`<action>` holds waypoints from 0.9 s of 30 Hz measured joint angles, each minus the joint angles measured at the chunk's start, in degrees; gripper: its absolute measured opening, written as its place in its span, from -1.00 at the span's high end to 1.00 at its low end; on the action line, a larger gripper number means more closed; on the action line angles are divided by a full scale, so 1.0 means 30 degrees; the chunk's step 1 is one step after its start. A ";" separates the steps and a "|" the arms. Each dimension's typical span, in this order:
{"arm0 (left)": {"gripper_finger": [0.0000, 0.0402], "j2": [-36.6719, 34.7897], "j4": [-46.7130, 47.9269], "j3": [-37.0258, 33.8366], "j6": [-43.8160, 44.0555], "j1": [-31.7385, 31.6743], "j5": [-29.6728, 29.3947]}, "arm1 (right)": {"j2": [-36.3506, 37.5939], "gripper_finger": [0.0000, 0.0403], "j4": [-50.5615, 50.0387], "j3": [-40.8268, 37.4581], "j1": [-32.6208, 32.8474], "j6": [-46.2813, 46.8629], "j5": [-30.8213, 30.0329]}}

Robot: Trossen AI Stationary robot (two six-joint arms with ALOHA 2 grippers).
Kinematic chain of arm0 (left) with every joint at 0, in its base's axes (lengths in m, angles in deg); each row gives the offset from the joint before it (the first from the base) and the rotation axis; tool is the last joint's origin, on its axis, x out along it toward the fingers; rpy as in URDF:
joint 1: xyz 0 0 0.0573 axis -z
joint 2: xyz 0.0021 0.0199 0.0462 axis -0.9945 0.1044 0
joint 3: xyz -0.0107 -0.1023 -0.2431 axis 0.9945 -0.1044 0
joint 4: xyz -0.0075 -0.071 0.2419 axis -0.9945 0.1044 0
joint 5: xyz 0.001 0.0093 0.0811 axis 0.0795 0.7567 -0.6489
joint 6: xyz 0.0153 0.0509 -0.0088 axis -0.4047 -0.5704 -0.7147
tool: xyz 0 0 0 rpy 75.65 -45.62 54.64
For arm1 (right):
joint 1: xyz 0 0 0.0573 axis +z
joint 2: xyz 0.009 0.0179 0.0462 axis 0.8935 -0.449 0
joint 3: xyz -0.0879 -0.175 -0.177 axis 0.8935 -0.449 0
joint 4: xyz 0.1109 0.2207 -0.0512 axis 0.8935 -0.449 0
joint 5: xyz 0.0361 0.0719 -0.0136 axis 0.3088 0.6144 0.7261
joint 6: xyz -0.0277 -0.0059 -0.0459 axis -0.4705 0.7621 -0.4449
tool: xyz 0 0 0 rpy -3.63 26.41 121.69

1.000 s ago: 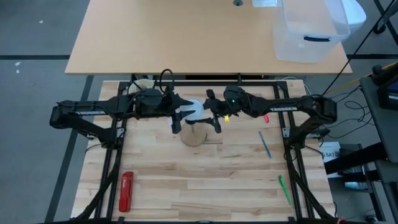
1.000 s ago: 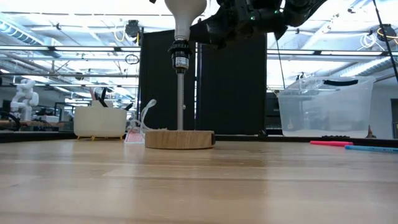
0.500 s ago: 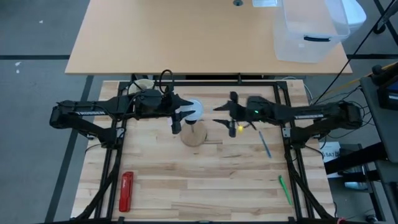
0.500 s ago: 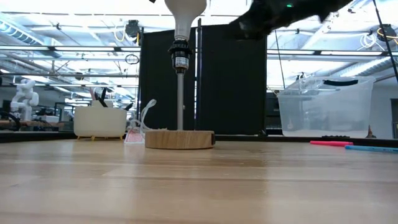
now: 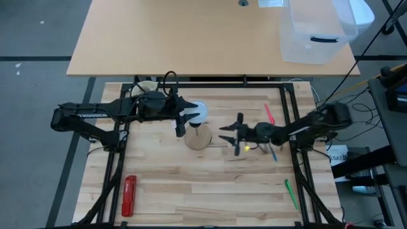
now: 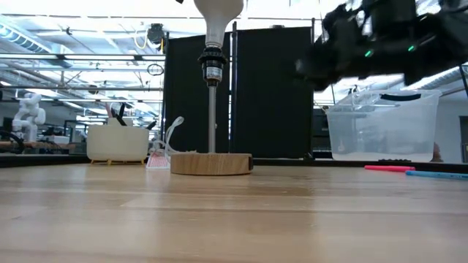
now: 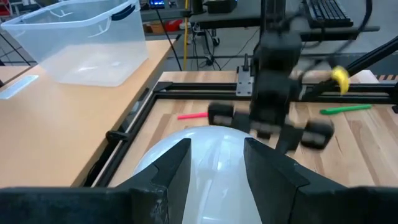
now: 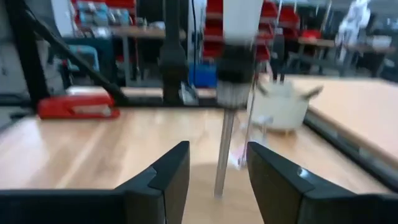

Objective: Screw lightbulb
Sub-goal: Insert the lightbulb into the desk lamp

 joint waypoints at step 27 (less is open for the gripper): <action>0.24 0.0000 -0.0170 0.0000 0.0171 0.0000 0.0269 | -1.2371 0.03 0.7207 0.5743 -0.0457 0.1918 -0.1756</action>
